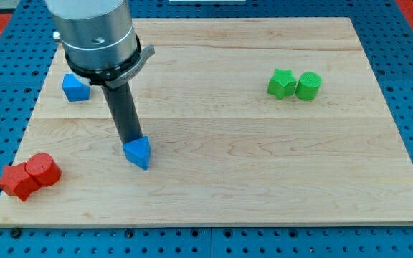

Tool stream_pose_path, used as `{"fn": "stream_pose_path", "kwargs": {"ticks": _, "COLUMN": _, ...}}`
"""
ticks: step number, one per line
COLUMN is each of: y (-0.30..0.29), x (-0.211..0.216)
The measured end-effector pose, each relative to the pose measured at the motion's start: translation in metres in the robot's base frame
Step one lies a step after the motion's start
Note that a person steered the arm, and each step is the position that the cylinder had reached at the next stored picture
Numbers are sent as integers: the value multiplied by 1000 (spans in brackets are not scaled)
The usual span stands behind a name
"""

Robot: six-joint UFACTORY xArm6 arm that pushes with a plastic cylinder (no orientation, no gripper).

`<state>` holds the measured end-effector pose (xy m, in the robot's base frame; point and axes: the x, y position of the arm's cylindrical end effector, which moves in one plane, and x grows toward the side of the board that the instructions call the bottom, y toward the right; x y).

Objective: Move the triangle to parallel right of red star

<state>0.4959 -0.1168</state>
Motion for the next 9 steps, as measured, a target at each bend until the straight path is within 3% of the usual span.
{"fn": "stream_pose_path", "kwargs": {"ticks": 1, "y": 46, "x": 36}}
{"fn": "stream_pose_path", "kwargs": {"ticks": 2, "y": 56, "x": 53}}
{"fn": "stream_pose_path", "kwargs": {"ticks": 3, "y": 2, "x": 4}}
{"fn": "stream_pose_path", "kwargs": {"ticks": 6, "y": 30, "x": 117}}
{"fn": "stream_pose_path", "kwargs": {"ticks": 9, "y": 72, "x": 102}}
